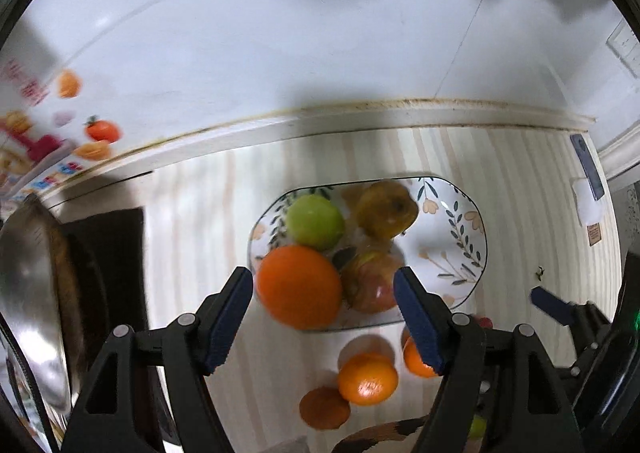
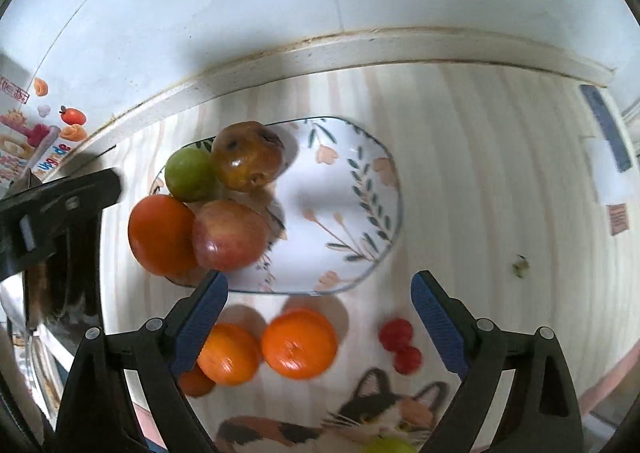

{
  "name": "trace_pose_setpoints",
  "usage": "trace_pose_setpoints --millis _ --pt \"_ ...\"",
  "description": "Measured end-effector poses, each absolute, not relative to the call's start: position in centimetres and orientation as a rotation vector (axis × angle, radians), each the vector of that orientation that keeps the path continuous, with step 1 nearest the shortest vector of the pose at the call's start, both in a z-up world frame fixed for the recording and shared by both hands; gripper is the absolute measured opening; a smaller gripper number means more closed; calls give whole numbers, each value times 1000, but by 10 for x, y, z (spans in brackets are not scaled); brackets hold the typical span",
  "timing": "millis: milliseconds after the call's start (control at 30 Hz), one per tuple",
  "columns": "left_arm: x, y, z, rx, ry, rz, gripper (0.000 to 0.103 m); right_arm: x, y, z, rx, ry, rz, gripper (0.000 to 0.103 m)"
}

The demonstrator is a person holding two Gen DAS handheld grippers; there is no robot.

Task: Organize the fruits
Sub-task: 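Grasp the dark round fruit with the left tool while the right tool grasps a tangerine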

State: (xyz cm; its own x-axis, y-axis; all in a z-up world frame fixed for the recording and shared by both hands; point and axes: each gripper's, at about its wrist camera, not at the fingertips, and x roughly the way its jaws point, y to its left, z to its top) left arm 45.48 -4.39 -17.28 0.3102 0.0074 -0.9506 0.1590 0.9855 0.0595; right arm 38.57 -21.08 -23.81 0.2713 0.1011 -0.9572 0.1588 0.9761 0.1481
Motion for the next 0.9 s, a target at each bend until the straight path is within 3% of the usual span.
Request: trace_pose_setpoints --millis 667,900 --pt "309 -12 -106 76 1015 -23 71 275 -199 -122 148 1074 -50 95" --pt "288 -6 -103 37 1031 -37 71 249 -195 -103 192 1065 2 95"
